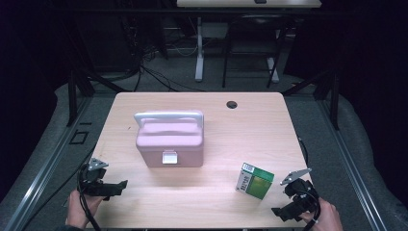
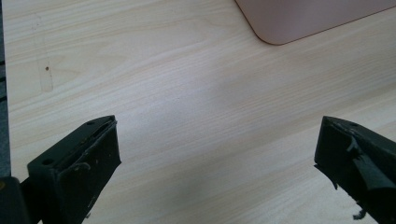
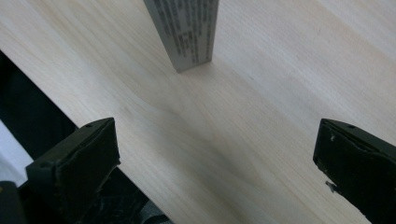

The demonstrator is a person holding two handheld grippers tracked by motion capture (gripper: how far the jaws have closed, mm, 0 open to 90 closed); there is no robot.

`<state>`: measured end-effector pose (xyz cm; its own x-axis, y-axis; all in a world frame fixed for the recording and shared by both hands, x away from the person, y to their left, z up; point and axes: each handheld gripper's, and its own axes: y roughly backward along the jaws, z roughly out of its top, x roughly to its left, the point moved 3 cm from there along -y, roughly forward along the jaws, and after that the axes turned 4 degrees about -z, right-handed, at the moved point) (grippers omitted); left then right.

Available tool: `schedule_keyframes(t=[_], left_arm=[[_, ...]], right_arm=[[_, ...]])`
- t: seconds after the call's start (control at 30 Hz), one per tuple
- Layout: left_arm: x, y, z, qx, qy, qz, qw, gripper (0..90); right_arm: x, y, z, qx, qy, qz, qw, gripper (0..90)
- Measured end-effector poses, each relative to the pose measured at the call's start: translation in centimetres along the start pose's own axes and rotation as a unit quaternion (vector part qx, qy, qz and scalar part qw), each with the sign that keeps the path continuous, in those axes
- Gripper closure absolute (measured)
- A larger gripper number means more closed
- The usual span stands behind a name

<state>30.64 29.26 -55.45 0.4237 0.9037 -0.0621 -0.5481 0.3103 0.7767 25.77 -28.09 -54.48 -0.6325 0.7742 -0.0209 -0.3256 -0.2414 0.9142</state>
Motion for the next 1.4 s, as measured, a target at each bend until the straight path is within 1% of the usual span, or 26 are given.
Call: schedule_keyframes(t=[0.03, 0.1, 0.17, 0.23, 0.27, 0.4, 0.47, 0.5, 0.53, 0.57, 0.67, 0.77, 0.83, 0.87, 0.9, 0.97, 1.0, 1.03, 1.07, 1.1, 1.13, 1.17, 1.2, 1.23, 1.3, 1.4], left_arm=[[0.0, 0.0, 0.0, 0.000, 0.002, 0.000, 1.0000, 0.0], [0.0, 0.0, 0.0, 0.001, 0.002, 0.000, 1.0000, 0.0], [0.0, -0.1, -0.1, 0.003, -0.001, 0.000, 1.0000, 0.0], [-0.1, -0.1, -0.1, 0.004, -0.002, 0.000, 1.0000, 0.0], [-0.1, -0.1, -0.2, 0.005, -0.001, 0.001, 1.0000, 0.0], [0.0, 0.0, -0.3, 0.007, 0.003, 0.001, 1.0000, 0.0], [0.0, -0.1, -0.3, 0.009, 0.004, 0.001, 0.9999, 0.0], [0.0, -0.1, -0.3, 0.012, 0.002, 0.000, 0.9999, 0.0], [0.0, -0.2, -0.3, 0.010, 0.005, 0.000, 0.9999, 0.0], [-0.1, -0.3, -0.3, 0.010, 0.004, 0.000, 0.9999, 0.0], [-0.3, -0.4, -0.2, 0.012, 0.000, -0.004, 0.9999, 0.0], [-0.3, -0.6, -0.3, 0.018, -0.001, -0.006, 0.9998, 0.0], [-0.3, -0.6, -0.4, 0.019, -0.002, -0.007, 0.9998, 0.0], [-0.3, -0.7, -0.3, 0.019, -0.002, -0.007, 0.9998, 0.0], [-0.3, -0.7, -0.3, 0.019, -0.002, -0.008, 0.9998, 0.0], [-0.4, -0.8, -0.3, 0.020, -0.006, -0.009, 0.9997, 0.0], [-0.4, -0.8, -0.3, 0.020, -0.006, -0.009, 0.9997, 0.0], [-0.4, -0.8, -0.3, 0.022, -0.007, -0.008, 0.9997, 0.0], [-0.4, -0.8, -0.3, 0.022, -0.007, -0.008, 0.9997, 0.0], [-0.5, -0.9, -0.3, 0.023, -0.008, -0.009, 0.9997, 0.0], [-0.4, -0.9, -0.3, 0.024, -0.011, -0.010, 0.9996, 0.0], [-0.4, -0.9, -0.3, 0.024, -0.011, -0.010, 0.9996, 0.0], [-0.5, -0.9, -0.3, 0.024, -0.009, -0.010, 0.9996, 0.0], [-0.5, -0.9, -0.3, 0.024, -0.009, -0.010, 0.9996, 0.0], [-0.4, -0.9, -0.3, 0.024, -0.009, -0.009, 0.9996, 0.0], [-0.5, -1.0, -0.4, 0.028, -0.010, -0.010, 0.9995, 0.0]], right_arm=[[0.0, 0.3, 0.3, 0.006, 0.005, -0.006, 1.0000, 0.0], [-0.1, 0.5, 0.5, 0.004, 0.007, -0.004, 1.0000, 0.0], [-0.1, 0.9, 1.0, -0.002, 0.008, 0.005, 1.0000, 0.0], [-0.1, 1.1, 1.2, -0.003, 0.008, 0.008, 0.9999, 0.0], [-0.2, 1.3, 1.7, 0.000, 0.011, 0.019, 0.9998, 0.0], [-0.2, 1.8, 2.5, 0.008, 0.021, 0.024, 0.9994, 0.0], [-0.3, 2.2, 3.3, 0.010, 0.030, 0.032, 0.9990, 0.0], [-0.3, 2.2, 3.3, 0.010, 0.030, 0.032, 0.9990, 0.0], [-0.3, 2.2, 3.6, 0.013, 0.034, 0.034, 0.9988, 0.0], [-0.3, 2.2, 4.2, 0.015, 0.041, 0.035, 0.9984, 0.0], [-0.1, 2.3, 4.8, 0.018, 0.047, 0.036, 0.9981, 0.0], [0.1, 2.5, 5.8, 0.025, 0.059, 0.037, 0.9973, 0.0], [0.2, 2.5, 6.1, 0.028, 0.060, 0.041, 0.9969, 0.0], [0.4, 2.5, 6.6, 0.037, 0.067, 0.043, 0.9961, 0.0], [0.4, 2.5, 6.6, 0.037, 0.067, 0.043, 0.9961, 0.0], [0.6, 2.5, 7.6, 0.047, 0.084, 0.044, 0.9944, 0.0], [0.6, 2.5, 7.6, 0.047, 0.084, 0.044, 0.9944, 0.0], [0.9, 2.6, 8.2, 0.057, 0.096, 0.042, 0.9929, 0.0], [1.0, 2.6, 8.6, 0.062, 0.101, 0.042, 0.9921, 0.0], [1.0, 2.6, 8.6, 0.062, 0.101, 0.042, 0.9921, 0.0], [1.2, 2.6, 9.4, 0.070, 0.113, 0.039, 0.9903, 0.0], [1.2, 2.6, 9.4, 0.070, 0.113, 0.039, 0.9903, 0.0], [1.2, 2.7, 9.7, 0.075, 0.120, 0.037, 0.9892, 0.0], [1.4, 2.7, 10.1, 0.076, 0.123, 0.043, 0.9885, 0.0], [1.6, 2.7, 10.8, 0.083, 0.134, 0.042, 0.9866, 0.0], [1.9, 2.5, 11.6, 0.099, 0.152, 0.033, 0.9829, 0.3]])
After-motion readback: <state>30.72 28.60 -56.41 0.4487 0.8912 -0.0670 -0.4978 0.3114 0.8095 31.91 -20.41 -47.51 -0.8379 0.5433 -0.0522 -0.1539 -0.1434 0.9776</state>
